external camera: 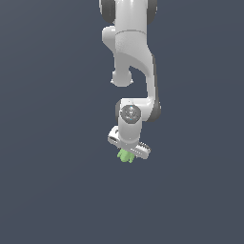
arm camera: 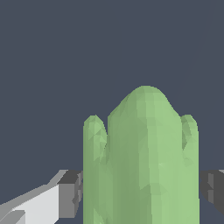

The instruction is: Pick up the object and move it to a goal position.

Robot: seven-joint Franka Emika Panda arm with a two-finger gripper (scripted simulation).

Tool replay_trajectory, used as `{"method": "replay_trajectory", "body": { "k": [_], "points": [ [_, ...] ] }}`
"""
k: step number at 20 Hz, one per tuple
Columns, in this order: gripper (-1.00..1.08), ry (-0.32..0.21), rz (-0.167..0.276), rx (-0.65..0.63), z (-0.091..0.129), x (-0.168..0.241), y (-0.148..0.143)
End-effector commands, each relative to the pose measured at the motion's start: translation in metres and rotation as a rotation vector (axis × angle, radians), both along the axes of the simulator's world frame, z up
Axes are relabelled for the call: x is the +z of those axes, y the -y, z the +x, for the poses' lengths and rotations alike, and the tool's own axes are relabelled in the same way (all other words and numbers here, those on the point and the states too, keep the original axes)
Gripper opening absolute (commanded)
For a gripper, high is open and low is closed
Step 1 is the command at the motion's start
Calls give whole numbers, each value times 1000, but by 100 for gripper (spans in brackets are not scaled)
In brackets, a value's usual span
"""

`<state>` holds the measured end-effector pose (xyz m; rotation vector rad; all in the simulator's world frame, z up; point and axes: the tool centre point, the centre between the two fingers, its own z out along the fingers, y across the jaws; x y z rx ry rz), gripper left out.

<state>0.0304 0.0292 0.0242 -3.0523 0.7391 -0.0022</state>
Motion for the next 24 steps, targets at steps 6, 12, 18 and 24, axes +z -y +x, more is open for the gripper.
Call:
{"method": "replay_trajectory", "body": {
  "k": [6, 12, 18, 24],
  "points": [
    [-100, 0, 0, 0, -7, 15, 8],
    [-100, -1, 1, 0, -21, 44, 22],
    [-100, -1, 1, -1, -42, 89, 44],
    [-100, -1, 2, -1, -66, 141, 70]
  ]
}}
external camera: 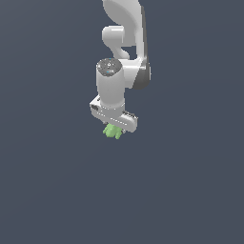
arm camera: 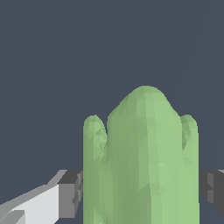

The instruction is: Pick up the object and move it to a goal position.

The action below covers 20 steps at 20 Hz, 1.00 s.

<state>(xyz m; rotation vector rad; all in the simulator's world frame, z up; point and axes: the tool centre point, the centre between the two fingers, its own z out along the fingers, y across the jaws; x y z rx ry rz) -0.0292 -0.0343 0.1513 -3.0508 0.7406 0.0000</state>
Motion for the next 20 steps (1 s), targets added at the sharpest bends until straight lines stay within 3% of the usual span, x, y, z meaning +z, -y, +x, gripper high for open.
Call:
{"method": "replay_trajectory", "body": {
  "k": [1, 20],
  "points": [
    [-100, 0, 1, 0, -11, 22, 11],
    [-100, -1, -1, -1, -81, 188, 93]
  ]
}}
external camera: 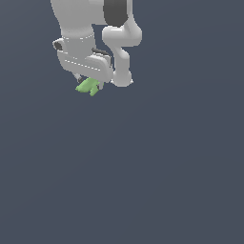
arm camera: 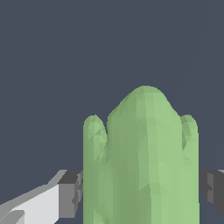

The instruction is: Pick up the object and move it to a goal position.

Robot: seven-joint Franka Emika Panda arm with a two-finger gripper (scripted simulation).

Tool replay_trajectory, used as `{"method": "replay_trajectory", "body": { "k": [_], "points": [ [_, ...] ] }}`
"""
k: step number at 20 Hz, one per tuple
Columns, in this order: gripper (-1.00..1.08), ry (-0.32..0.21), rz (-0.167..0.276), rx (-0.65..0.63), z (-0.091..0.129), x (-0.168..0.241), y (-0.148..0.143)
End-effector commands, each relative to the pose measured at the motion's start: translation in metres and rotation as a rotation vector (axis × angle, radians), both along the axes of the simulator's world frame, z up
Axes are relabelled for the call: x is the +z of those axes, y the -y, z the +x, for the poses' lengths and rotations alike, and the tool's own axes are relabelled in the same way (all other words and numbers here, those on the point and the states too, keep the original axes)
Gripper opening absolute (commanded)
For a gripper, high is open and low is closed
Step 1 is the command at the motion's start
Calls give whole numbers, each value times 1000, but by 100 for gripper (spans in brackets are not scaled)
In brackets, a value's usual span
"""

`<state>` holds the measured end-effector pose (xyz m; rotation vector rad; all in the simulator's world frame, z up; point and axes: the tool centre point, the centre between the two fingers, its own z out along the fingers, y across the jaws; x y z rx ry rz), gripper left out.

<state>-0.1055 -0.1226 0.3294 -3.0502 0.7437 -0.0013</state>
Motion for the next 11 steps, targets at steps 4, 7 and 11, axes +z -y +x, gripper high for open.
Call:
{"method": "replay_trajectory", "body": {
  "k": [4, 7, 11],
  "points": [
    [-100, -1, -1, 1, -11, 29, 14],
    [-100, -1, -1, 1, -13, 37, 18],
    [-100, -1, -1, 1, -14, 41, 20]
  ]
}}
